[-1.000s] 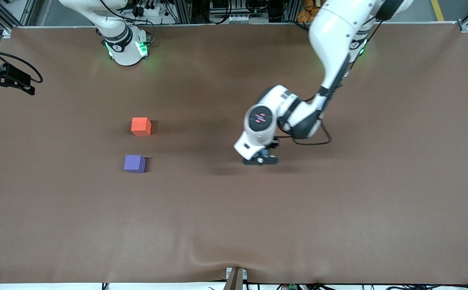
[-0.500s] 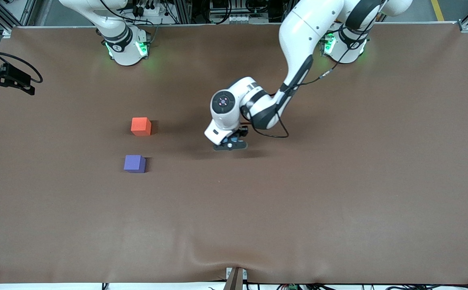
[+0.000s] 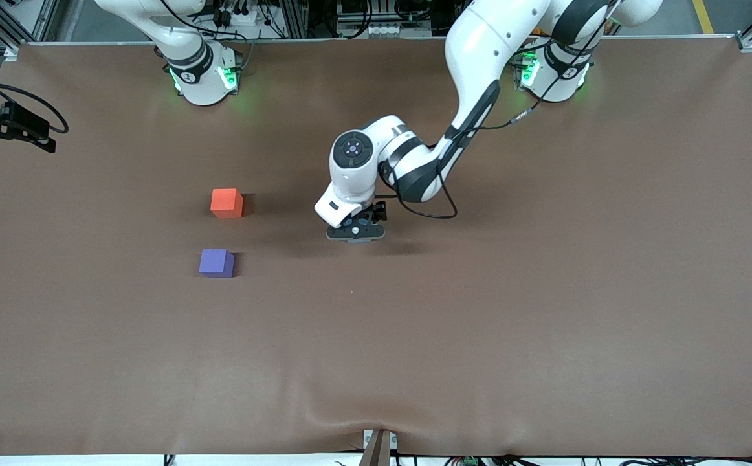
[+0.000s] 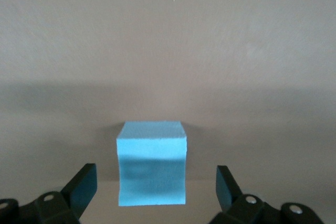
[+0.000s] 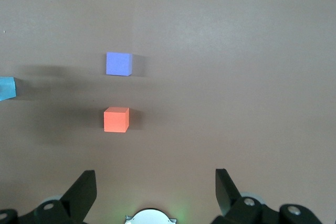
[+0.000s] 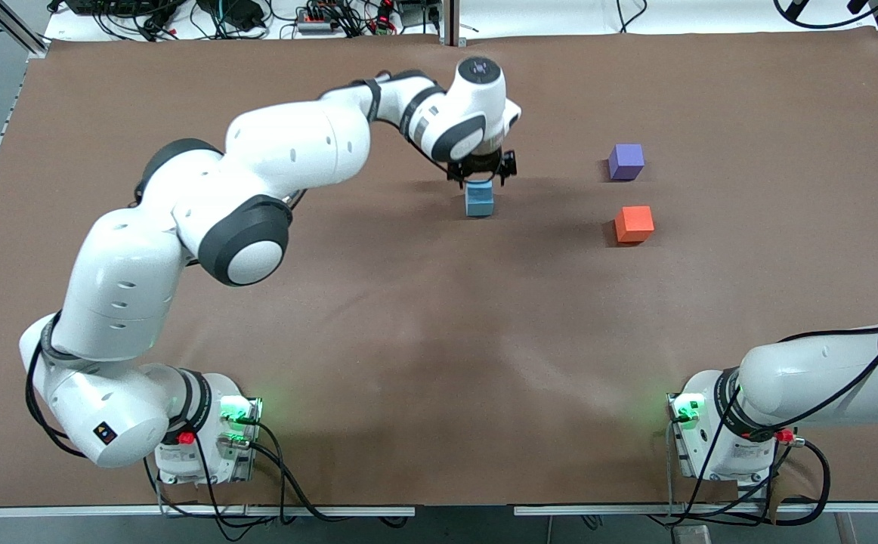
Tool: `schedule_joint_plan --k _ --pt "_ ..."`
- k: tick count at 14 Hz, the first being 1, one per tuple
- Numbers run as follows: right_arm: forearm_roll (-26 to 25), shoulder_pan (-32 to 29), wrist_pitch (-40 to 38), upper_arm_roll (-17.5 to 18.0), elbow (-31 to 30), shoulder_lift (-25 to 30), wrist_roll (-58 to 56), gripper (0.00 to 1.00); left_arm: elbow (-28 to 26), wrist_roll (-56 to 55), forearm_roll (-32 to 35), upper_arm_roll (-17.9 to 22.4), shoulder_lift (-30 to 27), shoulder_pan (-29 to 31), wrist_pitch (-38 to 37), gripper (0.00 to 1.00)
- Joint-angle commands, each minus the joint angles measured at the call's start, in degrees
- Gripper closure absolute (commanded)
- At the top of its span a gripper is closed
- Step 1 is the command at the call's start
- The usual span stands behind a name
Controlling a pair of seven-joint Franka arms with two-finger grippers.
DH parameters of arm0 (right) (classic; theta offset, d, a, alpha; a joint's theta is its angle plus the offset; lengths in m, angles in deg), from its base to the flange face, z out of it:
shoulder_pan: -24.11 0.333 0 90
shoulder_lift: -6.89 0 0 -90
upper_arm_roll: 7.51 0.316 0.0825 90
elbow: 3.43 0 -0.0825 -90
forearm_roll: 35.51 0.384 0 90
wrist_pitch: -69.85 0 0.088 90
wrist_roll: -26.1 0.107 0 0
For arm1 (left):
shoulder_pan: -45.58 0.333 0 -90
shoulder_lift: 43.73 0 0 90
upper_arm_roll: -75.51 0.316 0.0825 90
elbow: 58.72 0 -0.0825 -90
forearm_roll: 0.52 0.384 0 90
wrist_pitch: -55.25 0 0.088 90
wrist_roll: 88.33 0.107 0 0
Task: Place blue block between orange and purple blocks
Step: 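Set the blue block down and open the left gripper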
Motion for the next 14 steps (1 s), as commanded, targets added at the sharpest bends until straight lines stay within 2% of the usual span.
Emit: schedule_joint_plan --k 1,5,7,8,11,14 --pt "-0.2 -0.8 -0.8 0.5 1.1 -0.4 -0.7 0.00 -1.2 1.0 0.0 0.3 -7.4 2.4 -4.4 0.00" --pt "-0.2 -0.2 -0.8 0.5 1.1 -0.9 -0.6 0.00 -1.3 6.5 0.1 0.3 -16.5 12.0 -8.0 0.00" --pt "-0.3 0.6 -0.8 0.7 1.1 -4.5 -0.9 0.00 -1.7 12.2 0.1 0.3 -19.9 18.1 -11.7 0.00" --pt "-0.3 1.7 -0.9 0.8 1.1 -7.6 -0.8 0.00 -1.9 15.7 0.1 0.2 -21.3 21.1 -14.1 0.00" --pt "-0.3 7.4 -1.4 0.7 0.2 -9.4 -0.1 0.00 -2.5 26.9 0.1 0.3 -24.3 28.3 -22.8 0.00" --pt "-0.1 13.0 7.2 0.8 -4.0 -11.1 4.3 0.00 -5.7 33.0 0.2 0.2 -28.6 33.6 -27.0 0.00"
